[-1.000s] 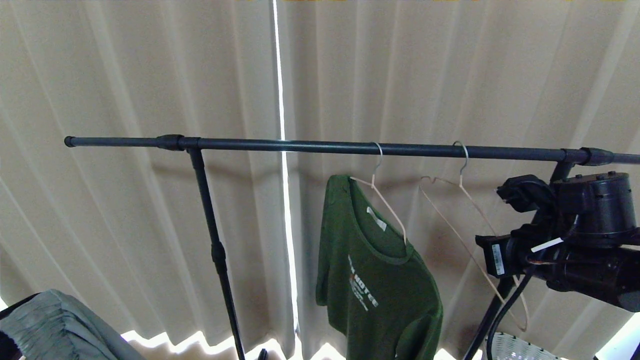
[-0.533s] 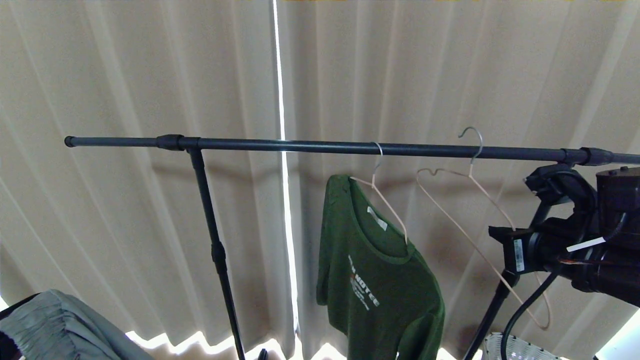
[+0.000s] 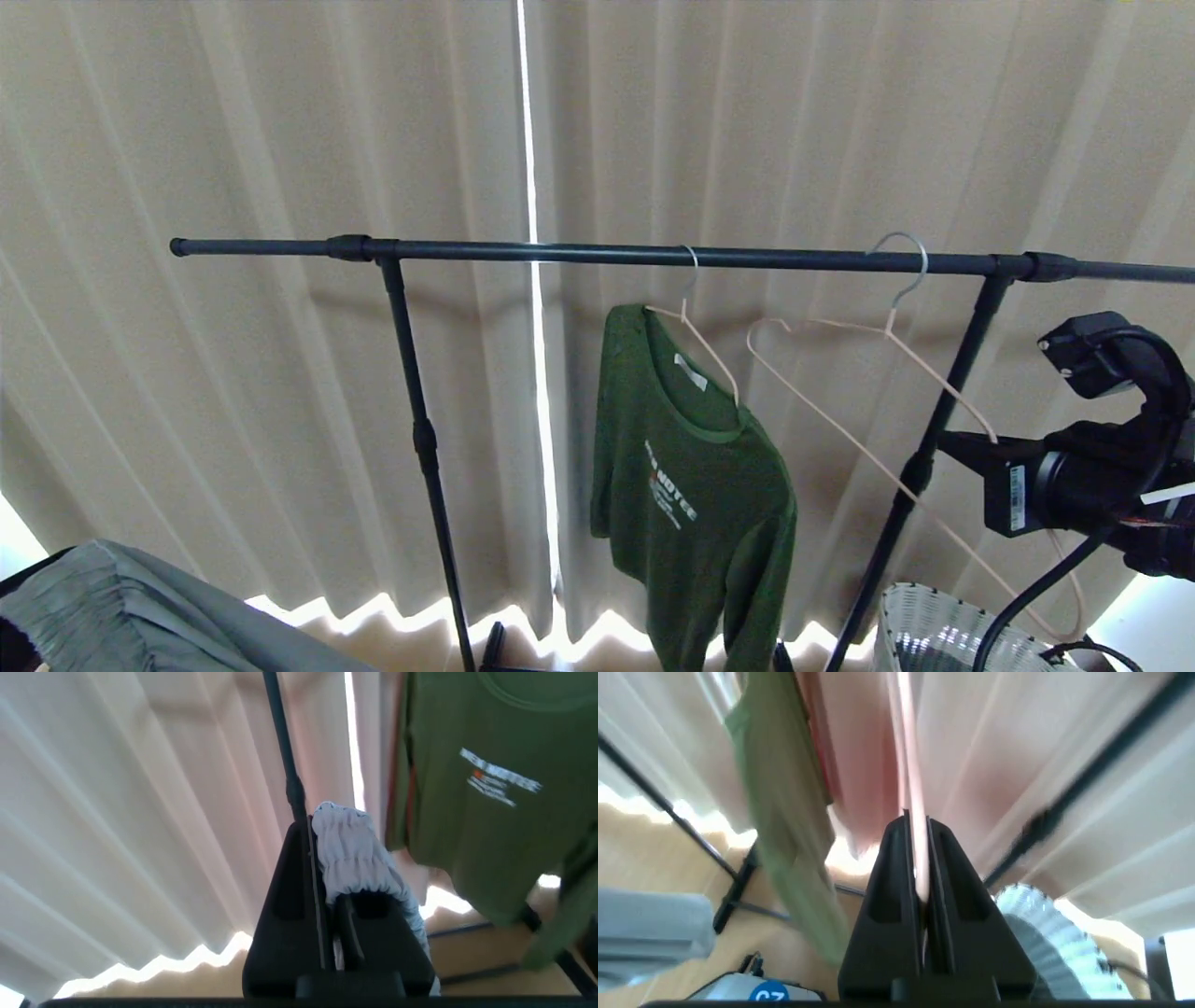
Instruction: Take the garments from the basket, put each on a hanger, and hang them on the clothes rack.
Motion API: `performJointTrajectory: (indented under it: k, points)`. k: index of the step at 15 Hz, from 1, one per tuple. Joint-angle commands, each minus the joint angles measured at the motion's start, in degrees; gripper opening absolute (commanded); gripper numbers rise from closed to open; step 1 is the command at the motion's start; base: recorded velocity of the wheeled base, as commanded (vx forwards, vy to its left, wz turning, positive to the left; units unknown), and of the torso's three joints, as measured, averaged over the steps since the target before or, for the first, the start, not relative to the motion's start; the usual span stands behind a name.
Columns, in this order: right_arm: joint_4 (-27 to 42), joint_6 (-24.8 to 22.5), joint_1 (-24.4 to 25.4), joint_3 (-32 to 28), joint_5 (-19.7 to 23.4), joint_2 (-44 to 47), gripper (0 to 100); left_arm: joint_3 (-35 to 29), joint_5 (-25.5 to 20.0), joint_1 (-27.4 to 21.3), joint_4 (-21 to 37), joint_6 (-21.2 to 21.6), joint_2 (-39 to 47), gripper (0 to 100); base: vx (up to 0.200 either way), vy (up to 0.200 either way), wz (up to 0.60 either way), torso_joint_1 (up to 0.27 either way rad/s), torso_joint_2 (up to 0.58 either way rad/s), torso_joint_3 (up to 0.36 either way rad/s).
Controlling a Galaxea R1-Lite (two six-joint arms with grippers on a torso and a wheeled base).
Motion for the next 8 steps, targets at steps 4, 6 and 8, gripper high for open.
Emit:
performJointTrajectory:
  k: [4,6,8]
  points:
    - [-4.4,-0.1,0.0,2.8,1.6,0.1,0,0.1,0.1,0.0,0.0,0.0,0.1,0,-0.200,0.000,0.00,0.002,0.00,0.004]
    - [-5.0,0.0,0.0,3.2,2.2,-0.3,0,0.8,0.0,-0.1,-0.1,0.1,0.1,0,-0.200,0.000,0.00,0.000,0.00,0.002]
    - [-8.1,0.2,0.5,4.5,2.8,-0.7,0,0.8,-0.3,-0.5,-0.1,0.1,0.3,0,0.000,0.000,0.00,0.000,0.00,0.000]
